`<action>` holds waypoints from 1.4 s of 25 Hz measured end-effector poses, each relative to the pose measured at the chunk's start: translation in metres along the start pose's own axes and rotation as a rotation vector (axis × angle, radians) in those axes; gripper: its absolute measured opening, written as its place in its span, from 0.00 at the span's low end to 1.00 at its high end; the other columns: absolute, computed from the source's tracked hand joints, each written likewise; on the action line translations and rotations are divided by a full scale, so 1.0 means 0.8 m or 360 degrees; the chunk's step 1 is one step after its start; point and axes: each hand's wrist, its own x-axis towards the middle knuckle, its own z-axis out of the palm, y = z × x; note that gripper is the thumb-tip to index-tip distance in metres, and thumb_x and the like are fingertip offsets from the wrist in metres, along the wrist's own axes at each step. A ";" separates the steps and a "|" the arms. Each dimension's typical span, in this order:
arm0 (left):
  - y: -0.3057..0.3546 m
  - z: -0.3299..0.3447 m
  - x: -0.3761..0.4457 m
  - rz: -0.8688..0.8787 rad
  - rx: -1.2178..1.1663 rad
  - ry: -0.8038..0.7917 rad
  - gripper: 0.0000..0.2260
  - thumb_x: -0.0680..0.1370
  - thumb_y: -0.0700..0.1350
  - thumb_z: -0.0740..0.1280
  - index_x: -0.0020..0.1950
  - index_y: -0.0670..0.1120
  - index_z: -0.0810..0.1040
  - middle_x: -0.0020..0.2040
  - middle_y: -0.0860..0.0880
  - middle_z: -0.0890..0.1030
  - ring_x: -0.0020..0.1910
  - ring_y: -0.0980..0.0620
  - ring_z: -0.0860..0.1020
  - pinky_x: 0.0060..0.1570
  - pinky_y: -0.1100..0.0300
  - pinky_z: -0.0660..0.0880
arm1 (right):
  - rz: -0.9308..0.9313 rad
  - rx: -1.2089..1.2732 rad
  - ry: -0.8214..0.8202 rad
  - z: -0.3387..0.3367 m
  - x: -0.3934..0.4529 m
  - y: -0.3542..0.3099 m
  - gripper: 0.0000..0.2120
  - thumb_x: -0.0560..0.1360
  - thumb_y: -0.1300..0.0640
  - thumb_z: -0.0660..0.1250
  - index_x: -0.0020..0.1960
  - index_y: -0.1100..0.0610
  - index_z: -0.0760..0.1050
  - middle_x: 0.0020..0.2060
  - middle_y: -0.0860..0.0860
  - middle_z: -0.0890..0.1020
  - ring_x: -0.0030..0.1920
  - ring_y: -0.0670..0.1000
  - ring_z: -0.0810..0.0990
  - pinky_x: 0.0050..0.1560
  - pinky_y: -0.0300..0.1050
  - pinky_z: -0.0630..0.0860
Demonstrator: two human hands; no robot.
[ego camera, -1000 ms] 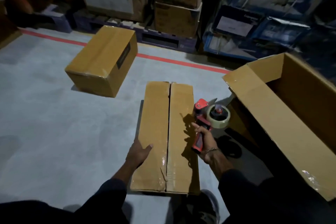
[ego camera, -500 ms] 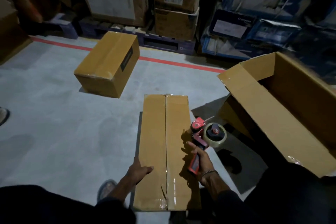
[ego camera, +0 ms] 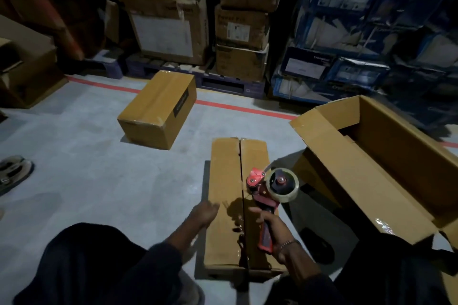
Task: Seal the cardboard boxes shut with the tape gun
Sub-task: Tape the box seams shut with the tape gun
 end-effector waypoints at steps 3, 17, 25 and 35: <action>0.094 -0.030 -0.017 0.0012 -0.0505 -0.0244 0.31 0.85 0.67 0.51 0.66 0.43 0.78 0.58 0.42 0.85 0.44 0.48 0.86 0.39 0.58 0.77 | -0.0048 -0.0121 -0.0113 0.027 -0.003 -0.041 0.15 0.75 0.68 0.60 0.58 0.64 0.80 0.43 0.60 0.82 0.36 0.55 0.83 0.36 0.46 0.80; 0.216 -0.140 0.153 -0.0262 -0.0746 -0.0592 0.07 0.84 0.35 0.62 0.57 0.35 0.79 0.42 0.42 0.87 0.37 0.50 0.87 0.38 0.57 0.85 | -0.0241 -0.0554 -0.0060 0.024 0.159 -0.147 0.15 0.68 0.70 0.64 0.43 0.57 0.87 0.50 0.56 0.85 0.44 0.51 0.81 0.50 0.49 0.75; 0.262 -0.114 0.330 0.0062 -0.0074 -0.0319 0.18 0.85 0.34 0.60 0.35 0.38 0.75 0.43 0.34 0.84 0.26 0.56 0.79 0.33 0.65 0.79 | -0.0563 -0.1021 0.0388 -0.006 0.255 -0.184 0.10 0.72 0.65 0.71 0.35 0.53 0.83 0.28 0.49 0.79 0.29 0.47 0.77 0.34 0.42 0.73; 0.273 -0.104 0.459 0.0551 -0.0161 -0.0090 0.08 0.77 0.44 0.78 0.51 0.39 0.89 0.42 0.45 0.86 0.39 0.51 0.83 0.43 0.56 0.84 | -0.0484 -0.0938 0.0648 -0.013 0.360 -0.204 0.13 0.72 0.58 0.74 0.53 0.63 0.80 0.38 0.57 0.86 0.37 0.59 0.86 0.39 0.54 0.80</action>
